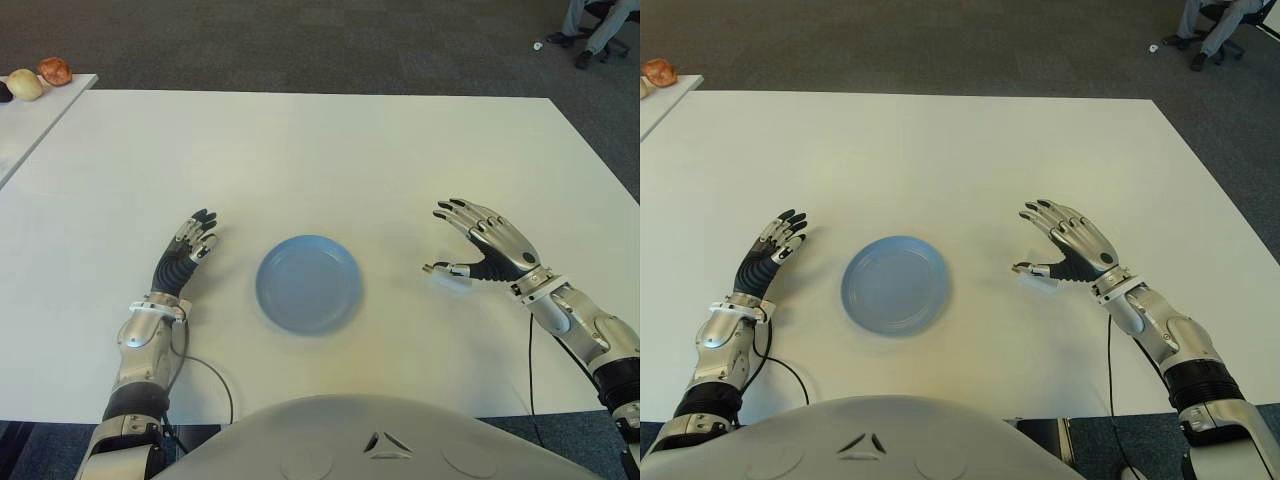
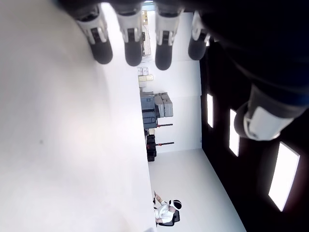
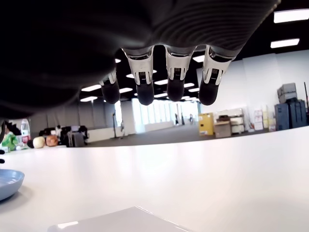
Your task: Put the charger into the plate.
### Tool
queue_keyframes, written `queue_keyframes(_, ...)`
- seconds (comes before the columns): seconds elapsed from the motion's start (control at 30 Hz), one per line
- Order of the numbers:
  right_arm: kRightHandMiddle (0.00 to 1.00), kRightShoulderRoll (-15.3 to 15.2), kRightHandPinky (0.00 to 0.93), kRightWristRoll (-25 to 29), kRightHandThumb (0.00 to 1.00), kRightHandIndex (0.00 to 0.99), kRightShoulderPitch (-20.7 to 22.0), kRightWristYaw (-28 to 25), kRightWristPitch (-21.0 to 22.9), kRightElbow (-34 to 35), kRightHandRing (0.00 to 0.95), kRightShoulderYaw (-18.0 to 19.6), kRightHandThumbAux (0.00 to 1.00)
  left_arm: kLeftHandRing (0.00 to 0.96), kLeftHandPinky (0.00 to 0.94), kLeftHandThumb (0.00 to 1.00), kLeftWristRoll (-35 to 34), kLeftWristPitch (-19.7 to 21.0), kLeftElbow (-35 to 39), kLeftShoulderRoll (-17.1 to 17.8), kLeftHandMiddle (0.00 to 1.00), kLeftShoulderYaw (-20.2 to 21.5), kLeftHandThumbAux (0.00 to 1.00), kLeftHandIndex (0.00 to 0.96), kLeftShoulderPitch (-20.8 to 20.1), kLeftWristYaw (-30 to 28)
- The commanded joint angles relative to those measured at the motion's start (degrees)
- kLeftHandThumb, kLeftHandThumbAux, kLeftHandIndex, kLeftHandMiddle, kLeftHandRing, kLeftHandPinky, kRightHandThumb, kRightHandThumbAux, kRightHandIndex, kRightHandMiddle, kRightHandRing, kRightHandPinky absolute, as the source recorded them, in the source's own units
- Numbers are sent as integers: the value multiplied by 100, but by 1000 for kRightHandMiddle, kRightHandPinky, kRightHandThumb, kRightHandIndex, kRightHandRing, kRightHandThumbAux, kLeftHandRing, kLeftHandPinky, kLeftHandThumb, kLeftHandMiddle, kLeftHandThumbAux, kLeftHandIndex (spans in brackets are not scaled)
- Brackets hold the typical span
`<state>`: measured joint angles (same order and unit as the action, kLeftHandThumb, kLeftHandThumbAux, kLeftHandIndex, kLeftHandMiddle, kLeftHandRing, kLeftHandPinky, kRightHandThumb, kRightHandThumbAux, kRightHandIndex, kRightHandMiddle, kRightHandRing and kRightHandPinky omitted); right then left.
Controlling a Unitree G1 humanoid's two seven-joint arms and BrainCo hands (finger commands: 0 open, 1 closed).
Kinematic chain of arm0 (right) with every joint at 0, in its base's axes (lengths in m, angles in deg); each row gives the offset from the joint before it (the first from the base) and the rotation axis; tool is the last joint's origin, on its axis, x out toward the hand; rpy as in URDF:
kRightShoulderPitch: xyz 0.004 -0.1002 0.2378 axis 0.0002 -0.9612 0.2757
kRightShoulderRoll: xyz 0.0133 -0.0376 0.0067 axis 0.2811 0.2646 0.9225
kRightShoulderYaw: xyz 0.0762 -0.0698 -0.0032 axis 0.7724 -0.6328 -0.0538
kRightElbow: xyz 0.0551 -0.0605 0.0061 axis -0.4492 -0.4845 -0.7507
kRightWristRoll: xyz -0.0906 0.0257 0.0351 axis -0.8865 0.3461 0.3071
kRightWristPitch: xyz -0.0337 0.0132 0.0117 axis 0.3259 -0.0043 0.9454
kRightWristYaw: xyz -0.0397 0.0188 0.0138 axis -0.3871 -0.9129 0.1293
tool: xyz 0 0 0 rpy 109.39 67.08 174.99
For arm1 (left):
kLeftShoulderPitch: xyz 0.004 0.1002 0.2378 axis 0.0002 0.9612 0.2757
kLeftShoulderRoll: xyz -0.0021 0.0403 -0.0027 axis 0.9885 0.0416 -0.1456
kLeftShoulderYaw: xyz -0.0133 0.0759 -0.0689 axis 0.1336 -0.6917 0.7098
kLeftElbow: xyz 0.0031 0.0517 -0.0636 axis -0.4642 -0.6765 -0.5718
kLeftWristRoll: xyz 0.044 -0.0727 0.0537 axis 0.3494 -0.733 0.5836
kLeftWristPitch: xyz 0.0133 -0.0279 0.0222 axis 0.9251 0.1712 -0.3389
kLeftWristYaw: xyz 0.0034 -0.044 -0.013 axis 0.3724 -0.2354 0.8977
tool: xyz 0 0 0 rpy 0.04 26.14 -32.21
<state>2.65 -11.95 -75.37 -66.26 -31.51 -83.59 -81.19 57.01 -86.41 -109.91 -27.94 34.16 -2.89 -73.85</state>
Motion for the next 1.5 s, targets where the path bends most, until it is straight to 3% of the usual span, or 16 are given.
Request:
queue_keyframes(0.03, 0, -7, 0, 63, 244, 0, -206, -207, 136, 128, 0, 111, 201, 103, 103, 0, 73, 255, -360, -114, 121, -84, 527, 89, 214, -101)
queue_keyframes(0.57, 0, -21, 0, 242, 233, 0, -881, -788, 313, 553, 0, 457, 192, 102, 108, 0, 150, 271, -259, -129, 117, -109, 532, 91, 259, -24)
queue_keyframes(0.83, 0, 58, 0, 71, 226, 0, -812, -623, 209, -16, 0, 306, 187, 103, 102, 0, 118, 285, -271, -95, 120, -95, 528, 90, 252, -87)
queue_keyframes(1.5, 0, 185, 0, 17, 239, 0, -749, -592, 317, -299, 0, 192, 193, 100, 105, 0, 86, 320, -223, -6, 114, -66, 524, 85, 289, -139)
